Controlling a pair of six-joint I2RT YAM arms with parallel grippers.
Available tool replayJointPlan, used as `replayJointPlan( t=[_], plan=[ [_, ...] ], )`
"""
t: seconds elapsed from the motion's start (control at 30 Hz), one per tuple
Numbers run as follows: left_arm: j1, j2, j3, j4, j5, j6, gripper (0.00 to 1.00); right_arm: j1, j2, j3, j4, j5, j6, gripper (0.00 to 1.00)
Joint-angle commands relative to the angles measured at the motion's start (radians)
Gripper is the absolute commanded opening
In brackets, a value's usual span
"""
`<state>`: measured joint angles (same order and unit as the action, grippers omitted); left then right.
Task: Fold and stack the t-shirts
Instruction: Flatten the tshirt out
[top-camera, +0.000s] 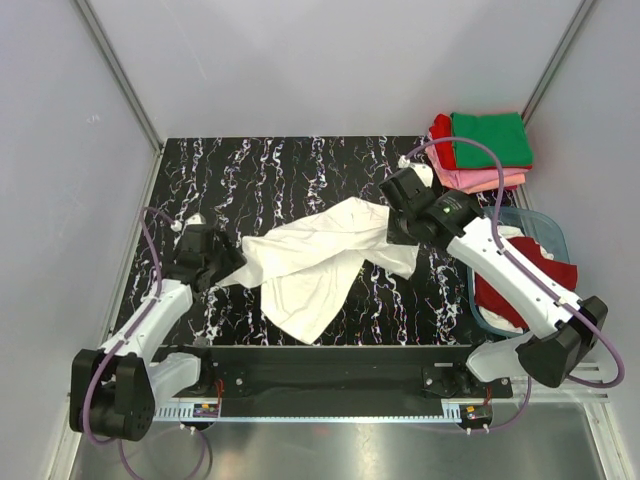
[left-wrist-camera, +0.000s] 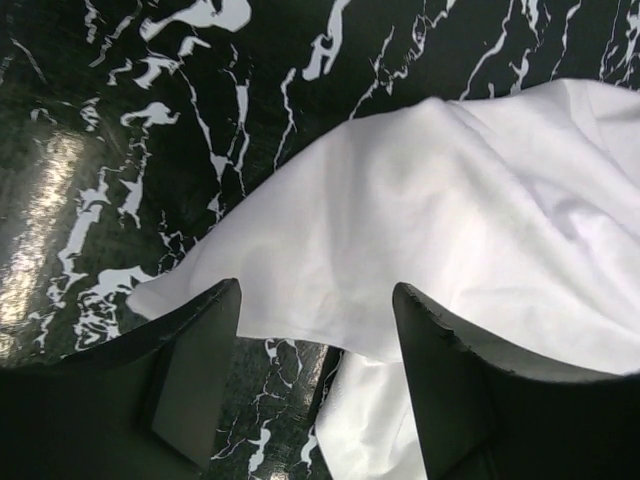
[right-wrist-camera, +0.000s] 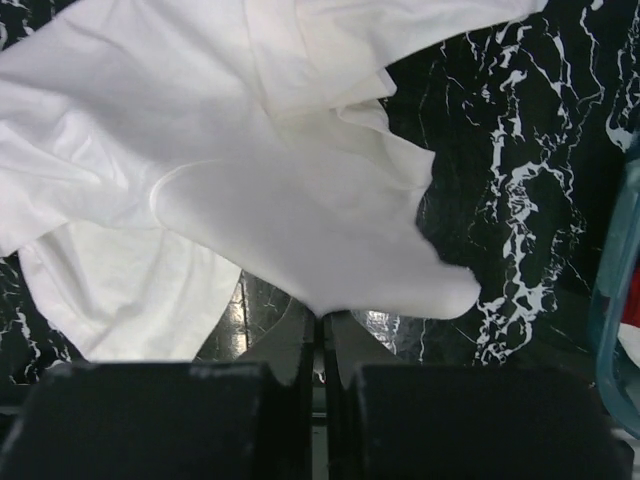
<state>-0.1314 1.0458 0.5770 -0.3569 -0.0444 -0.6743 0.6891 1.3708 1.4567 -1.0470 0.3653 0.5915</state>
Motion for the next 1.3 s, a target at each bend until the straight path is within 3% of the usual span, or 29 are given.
replayJointPlan(
  t=[0.0,0.17,0.27,0.47,0.7,0.8,1.03,1.2,1.27],
  plan=[
    [-0.031,0.020,-0.029,0.085,0.008,-0.007,0.67,-0.034,-0.009,0.027,-0.028,0.040,-0.022,0.00],
    [-0.050,-0.024,-0.092,0.063,-0.040,-0.054,0.67,-0.118,0.011,0.160,-0.051,0.051,-0.088,0.00],
    [-0.051,-0.076,-0.105,0.032,-0.067,-0.062,0.72,-0.144,0.039,0.215,-0.074,0.049,-0.119,0.00],
    [-0.050,-0.194,-0.022,-0.143,-0.212,-0.063,0.81,-0.148,0.042,0.179,-0.056,0.017,-0.118,0.00],
    [-0.082,-0.208,-0.150,-0.091,-0.057,-0.157,0.77,-0.151,0.057,0.157,-0.033,0.000,-0.117,0.00],
    [-0.106,-0.210,-0.230,-0.050,-0.057,-0.180,0.75,-0.152,0.060,0.154,-0.028,-0.006,-0.119,0.00],
    [-0.106,-0.136,-0.227,-0.013,-0.081,-0.168,0.74,-0.154,0.056,0.142,-0.022,-0.012,-0.117,0.00],
    [-0.106,-0.090,-0.230,0.033,-0.086,-0.168,0.63,-0.160,0.045,0.125,-0.021,-0.008,-0.119,0.00],
    [-0.106,-0.084,-0.235,0.048,-0.081,-0.168,0.47,-0.163,0.040,0.113,-0.022,-0.009,-0.121,0.00]
  ],
)
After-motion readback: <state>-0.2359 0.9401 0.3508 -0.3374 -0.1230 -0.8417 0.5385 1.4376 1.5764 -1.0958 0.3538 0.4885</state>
